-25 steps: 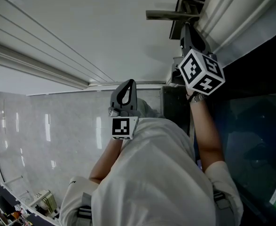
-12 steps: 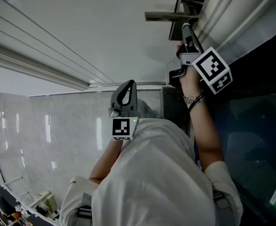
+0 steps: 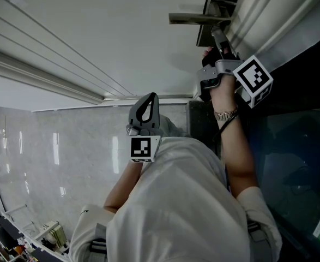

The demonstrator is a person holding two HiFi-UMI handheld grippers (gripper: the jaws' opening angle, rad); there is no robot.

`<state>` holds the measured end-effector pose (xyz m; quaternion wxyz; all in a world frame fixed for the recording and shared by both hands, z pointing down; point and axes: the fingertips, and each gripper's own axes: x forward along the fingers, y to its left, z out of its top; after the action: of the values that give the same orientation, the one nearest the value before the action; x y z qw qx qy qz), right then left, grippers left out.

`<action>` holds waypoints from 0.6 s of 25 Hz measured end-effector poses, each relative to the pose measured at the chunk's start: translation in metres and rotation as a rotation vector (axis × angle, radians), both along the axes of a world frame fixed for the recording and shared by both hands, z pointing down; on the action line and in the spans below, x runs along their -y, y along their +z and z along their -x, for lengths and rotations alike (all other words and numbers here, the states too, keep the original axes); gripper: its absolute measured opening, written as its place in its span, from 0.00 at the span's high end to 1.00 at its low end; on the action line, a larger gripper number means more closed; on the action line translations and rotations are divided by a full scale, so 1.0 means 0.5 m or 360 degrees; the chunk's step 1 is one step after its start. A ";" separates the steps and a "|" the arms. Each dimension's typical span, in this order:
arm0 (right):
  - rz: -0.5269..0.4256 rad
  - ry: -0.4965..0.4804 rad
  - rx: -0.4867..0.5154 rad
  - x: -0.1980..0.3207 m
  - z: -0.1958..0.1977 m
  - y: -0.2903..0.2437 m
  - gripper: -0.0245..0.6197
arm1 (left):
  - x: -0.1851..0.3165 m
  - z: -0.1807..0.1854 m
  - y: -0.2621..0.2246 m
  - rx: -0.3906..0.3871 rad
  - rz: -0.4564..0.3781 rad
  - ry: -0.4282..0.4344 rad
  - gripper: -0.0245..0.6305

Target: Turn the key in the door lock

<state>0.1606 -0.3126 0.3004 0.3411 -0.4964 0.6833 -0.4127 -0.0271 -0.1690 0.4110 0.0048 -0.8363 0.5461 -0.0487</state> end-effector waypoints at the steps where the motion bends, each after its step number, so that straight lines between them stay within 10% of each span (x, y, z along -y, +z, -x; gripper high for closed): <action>1: -0.0025 0.0003 -0.0068 0.000 0.000 -0.001 0.94 | 0.000 0.000 0.000 0.0000 0.0000 -0.0001 0.95; 6: -0.0134 -0.0026 -0.0415 -0.010 0.015 -0.006 0.93 | 0.001 0.001 -0.003 -0.0002 -0.0009 -0.0001 0.95; 8: -0.0201 -0.0056 -0.0551 -0.020 0.028 -0.007 0.77 | 0.000 -0.003 -0.005 -0.0005 -0.0011 0.0005 0.95; 15: -0.0419 -0.0088 -0.1636 -0.044 0.065 -0.005 0.68 | 0.002 -0.003 -0.001 0.0002 -0.0004 0.0022 0.95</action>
<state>0.1283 -0.2905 0.2980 0.0105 -0.5693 0.8213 -0.0357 -0.0255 -0.1699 0.4103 0.0065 -0.8399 0.5405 -0.0486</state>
